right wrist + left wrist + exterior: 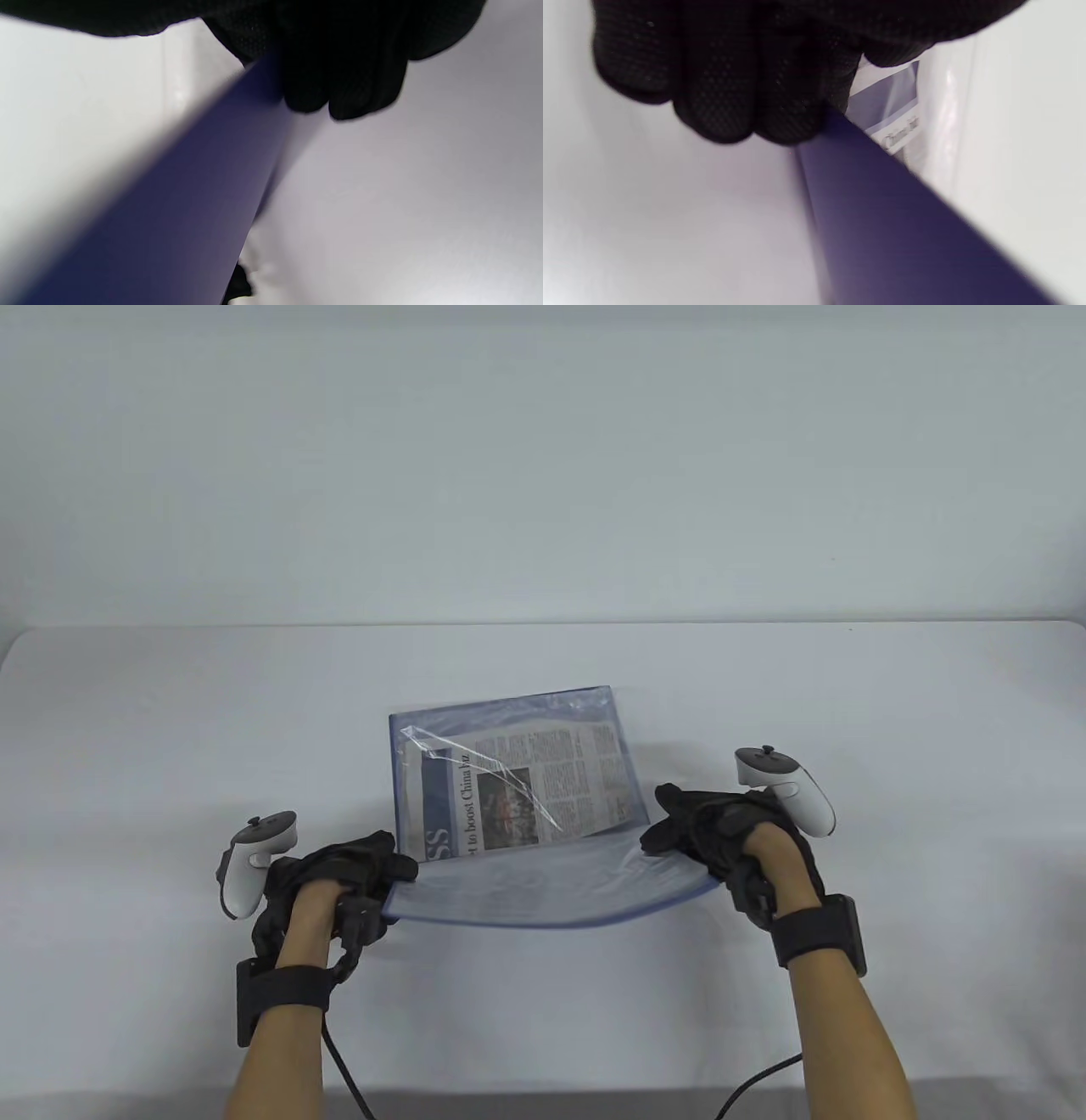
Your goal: Insert newspapers into folder
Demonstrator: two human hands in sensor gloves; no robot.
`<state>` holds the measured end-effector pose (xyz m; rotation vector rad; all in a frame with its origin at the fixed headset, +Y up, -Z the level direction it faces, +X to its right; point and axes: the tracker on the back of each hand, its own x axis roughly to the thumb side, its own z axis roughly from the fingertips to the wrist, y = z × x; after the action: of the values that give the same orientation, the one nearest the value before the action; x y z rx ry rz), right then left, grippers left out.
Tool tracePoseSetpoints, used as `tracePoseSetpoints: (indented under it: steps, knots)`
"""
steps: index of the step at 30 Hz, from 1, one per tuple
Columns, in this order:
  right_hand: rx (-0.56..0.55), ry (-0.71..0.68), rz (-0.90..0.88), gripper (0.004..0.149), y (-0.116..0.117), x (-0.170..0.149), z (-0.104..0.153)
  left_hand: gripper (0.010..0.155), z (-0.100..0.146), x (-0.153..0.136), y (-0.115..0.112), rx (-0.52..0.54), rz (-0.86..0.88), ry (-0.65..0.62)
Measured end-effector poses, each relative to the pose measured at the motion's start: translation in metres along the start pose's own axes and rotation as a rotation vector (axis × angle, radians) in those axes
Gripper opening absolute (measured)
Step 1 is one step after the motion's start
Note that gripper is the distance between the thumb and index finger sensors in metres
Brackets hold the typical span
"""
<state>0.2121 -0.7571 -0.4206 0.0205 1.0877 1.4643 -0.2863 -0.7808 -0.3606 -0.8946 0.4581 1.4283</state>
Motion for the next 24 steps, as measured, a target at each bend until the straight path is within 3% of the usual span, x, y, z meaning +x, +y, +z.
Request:
tracePoseSetpoints:
  steps: [3, 6, 8, 10, 13, 17, 21, 24]
  knots:
    - [0.034, -0.102, -0.188, 0.074, -0.011, -0.008, 0.013, 0.057, -0.007, -0.007, -0.013, -0.133, 0.138, -0.014]
    - [-0.147, -0.186, -0.225, 0.079, -0.021, -0.012, 0.013, 0.063, -0.015, -0.004, -0.024, -0.066, 0.198, -0.158]
    - [-0.270, -0.181, -0.174, 0.082, -0.022, -0.012, 0.010, 0.069, -0.015, 0.003, -0.031, 0.034, 0.071, -0.201]
    - [-0.310, -0.107, -0.049, 0.084, -0.019, -0.011, 0.007, 0.074, -0.013, 0.011, -0.040, 0.090, -0.136, -0.197]
    - [-0.310, -0.005, 0.111, 0.083, -0.009, -0.009, 0.001, 0.075, -0.007, 0.021, -0.057, 0.165, -0.332, -0.237]
    - [-0.358, 0.045, 0.252, 0.081, 0.007, 0.001, -0.004, 0.065, -0.002, 0.032, -0.081, 0.317, -0.598, -0.301]
    - [-0.376, 0.097, 0.387, 0.081, 0.018, 0.006, -0.015, 0.060, 0.001, 0.043, -0.094, 0.422, -0.792, -0.268]
    - [-0.353, 0.077, 0.378, 0.080, 0.023, 0.006, -0.022, 0.058, 0.003, 0.049, -0.101, 0.490, -0.896, -0.232]
